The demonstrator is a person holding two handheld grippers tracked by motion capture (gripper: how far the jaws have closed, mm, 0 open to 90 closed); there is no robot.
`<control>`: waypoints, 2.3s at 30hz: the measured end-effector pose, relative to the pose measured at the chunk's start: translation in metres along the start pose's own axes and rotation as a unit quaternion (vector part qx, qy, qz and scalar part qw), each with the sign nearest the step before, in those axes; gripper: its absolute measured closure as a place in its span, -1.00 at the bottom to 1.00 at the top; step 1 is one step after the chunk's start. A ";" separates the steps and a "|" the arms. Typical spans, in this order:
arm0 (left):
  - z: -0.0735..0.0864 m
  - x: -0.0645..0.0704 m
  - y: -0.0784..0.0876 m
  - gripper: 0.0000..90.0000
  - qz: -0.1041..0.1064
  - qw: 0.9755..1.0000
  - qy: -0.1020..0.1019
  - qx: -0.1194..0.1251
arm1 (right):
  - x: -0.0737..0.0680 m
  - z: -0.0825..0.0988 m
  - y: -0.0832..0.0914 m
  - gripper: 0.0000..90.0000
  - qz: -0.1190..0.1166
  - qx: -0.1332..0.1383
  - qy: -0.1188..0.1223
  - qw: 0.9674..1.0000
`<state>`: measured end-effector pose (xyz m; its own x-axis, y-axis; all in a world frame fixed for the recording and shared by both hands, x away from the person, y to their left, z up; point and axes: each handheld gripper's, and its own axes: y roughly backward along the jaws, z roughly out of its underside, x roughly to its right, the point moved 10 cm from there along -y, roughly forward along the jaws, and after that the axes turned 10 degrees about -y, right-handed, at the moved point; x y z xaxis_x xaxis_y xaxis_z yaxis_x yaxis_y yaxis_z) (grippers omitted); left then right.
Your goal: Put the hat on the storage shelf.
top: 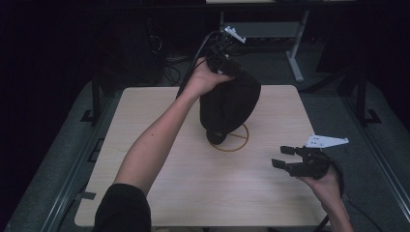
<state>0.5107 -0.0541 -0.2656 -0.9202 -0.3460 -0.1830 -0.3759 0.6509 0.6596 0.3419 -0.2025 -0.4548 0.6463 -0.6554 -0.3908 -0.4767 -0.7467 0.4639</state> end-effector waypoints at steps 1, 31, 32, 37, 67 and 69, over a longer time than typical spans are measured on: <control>0.001 0.001 0.001 0.25 -0.001 1.000 0.000 0.001 | 0.000 0.000 0.000 -0.37 0.000 0.002 0.001 1.000; 0.050 0.003 0.052 -0.06 -0.015 0.998 0.047 0.049 | 0.000 0.004 -0.015 -0.47 0.000 -0.013 -0.009 1.000; 0.051 0.003 0.054 -0.07 -0.016 0.997 0.048 0.050 | 0.000 0.004 -0.015 -0.47 0.000 -0.013 -0.009 1.000; 0.060 0.003 0.059 -0.09 -0.021 0.997 0.050 0.046 | 0.000 0.004 -0.016 -0.47 -0.001 -0.012 -0.010 1.000; 0.110 0.015 0.081 -0.19 -0.032 0.997 0.057 0.031 | 0.007 0.005 -0.024 -0.53 0.012 -0.020 -0.020 1.000; 0.115 0.016 0.083 -0.19 -0.032 0.997 0.060 0.032 | 0.007 0.005 -0.025 -0.54 0.012 -0.021 -0.019 1.000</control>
<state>0.4522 0.0727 -0.2977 -0.8759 -0.4642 -0.1320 -0.4430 0.6651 0.6011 0.3550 -0.1890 -0.4728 0.6117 -0.6779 -0.4076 -0.4667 -0.7254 0.5060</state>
